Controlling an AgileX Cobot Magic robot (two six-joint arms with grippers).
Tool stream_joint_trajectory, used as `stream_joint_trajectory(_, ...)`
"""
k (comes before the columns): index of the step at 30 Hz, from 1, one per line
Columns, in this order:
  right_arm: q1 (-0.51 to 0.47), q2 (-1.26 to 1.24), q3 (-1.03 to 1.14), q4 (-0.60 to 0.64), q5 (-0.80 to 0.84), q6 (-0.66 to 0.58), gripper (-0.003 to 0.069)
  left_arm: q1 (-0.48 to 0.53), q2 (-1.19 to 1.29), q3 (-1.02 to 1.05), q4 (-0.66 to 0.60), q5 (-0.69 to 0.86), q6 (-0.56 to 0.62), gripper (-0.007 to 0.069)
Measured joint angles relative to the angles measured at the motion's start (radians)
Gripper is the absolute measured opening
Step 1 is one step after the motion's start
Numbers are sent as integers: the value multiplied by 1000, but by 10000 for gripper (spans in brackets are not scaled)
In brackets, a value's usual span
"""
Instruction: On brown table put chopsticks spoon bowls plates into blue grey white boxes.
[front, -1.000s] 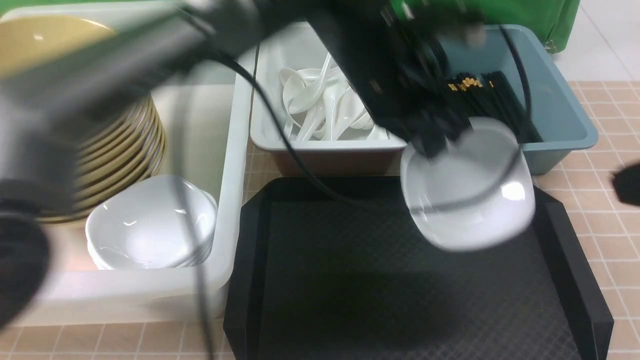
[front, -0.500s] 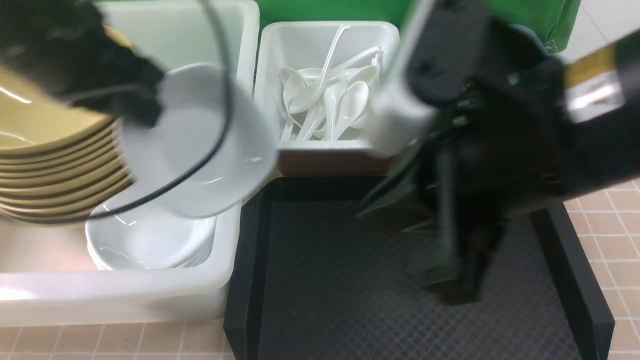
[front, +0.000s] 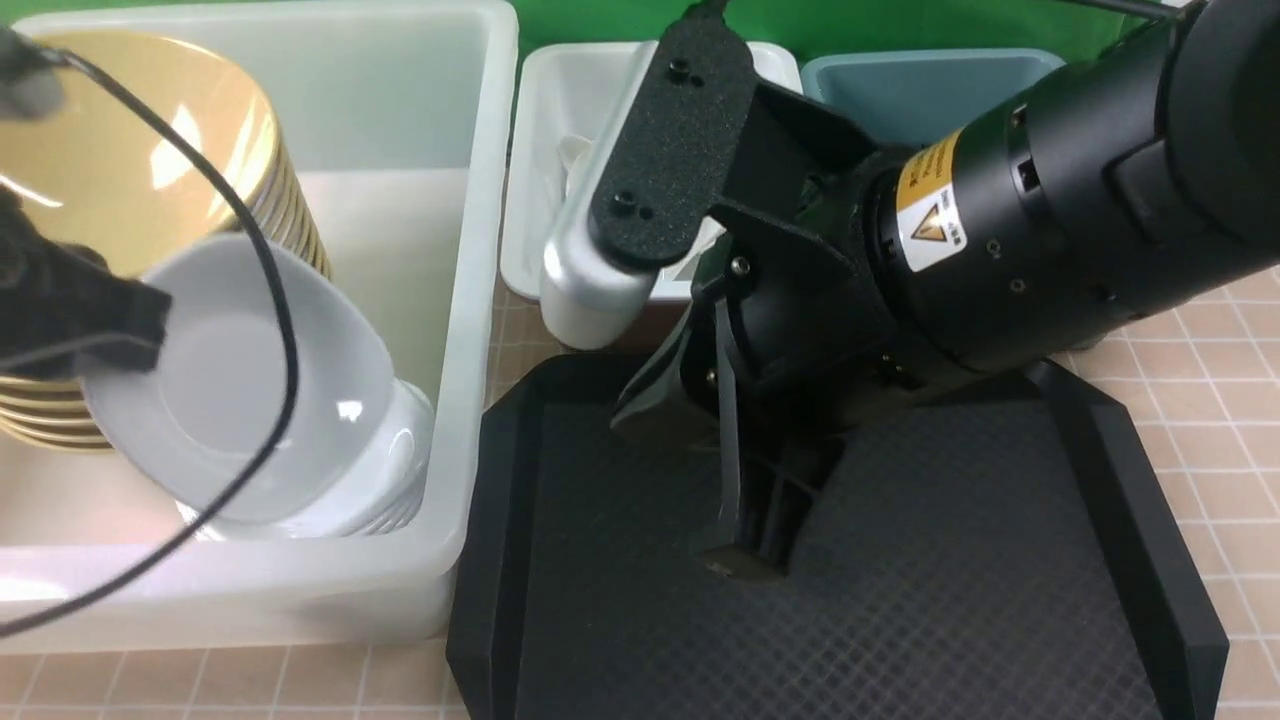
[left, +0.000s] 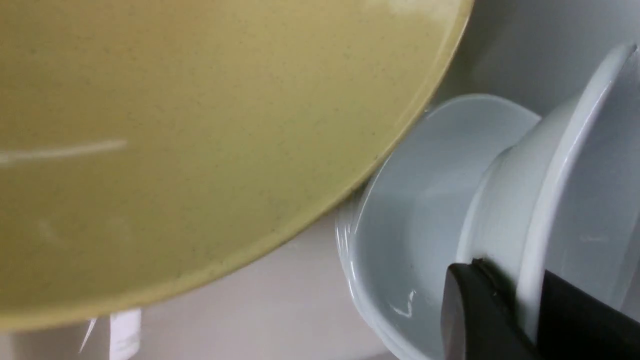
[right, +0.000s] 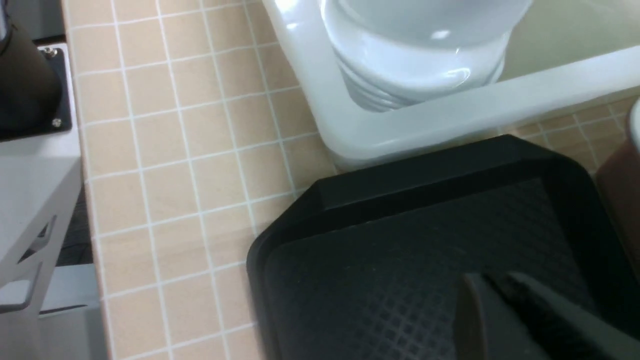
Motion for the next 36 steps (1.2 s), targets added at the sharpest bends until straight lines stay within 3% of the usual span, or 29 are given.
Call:
stream_joint_trajectory(4, 0, 0, 0, -3, 2, 0, 78, -29, 54, 5, 4, -37, 46, 111)
stream_joint_trajectory(12, 0, 0, 0, -52, 63, 18, 86, -101, 83, -47, 125, 23, 52, 455)
stream_joint_trajectory(18, 0, -24, 0, -203, 68, 139, 87, -102, 2, -166, 172, 149, -63, 530)
stream_joint_trajectory(23, 0, -85, 0, -313, 86, 240, 90, -102, -98, -186, 184, 236, -157, 482)
stream_joint_trajectory(26, 0, -153, 4, -340, 118, 287, 92, -102, -182, -137, 221, 257, -190, 375)
stream_joint_trajectory(27, 0, -193, 19, -343, 117, 297, 94, -102, -246, -83, 237, 257, -197, 307)
stream_joint_trajectory(28, 0, -206, 23, -343, 116, 302, 95, -102, -255, -83, 239, 257, -197, 296)
stream_joint_trajectory(31, 0, -340, 119, -345, 60, 335, 99, -102, -442, 78, 259, 188, -198, 104)
stream_joint_trajectory(32, 0, -340, 126, -345, 55, 336, 99, -102, -454, 98, 259, 174, -198, 93)
stream_joint_trajectory(33, 0, -396, 178, -345, 15, 342, 99, -102, -537, 170, 259, 123, -198, 35)
stream_joint_trajectory(36, 0, -516, 302, -346, -96, 344, 100, -102, -697, 311, 255, 5, -252, 1)
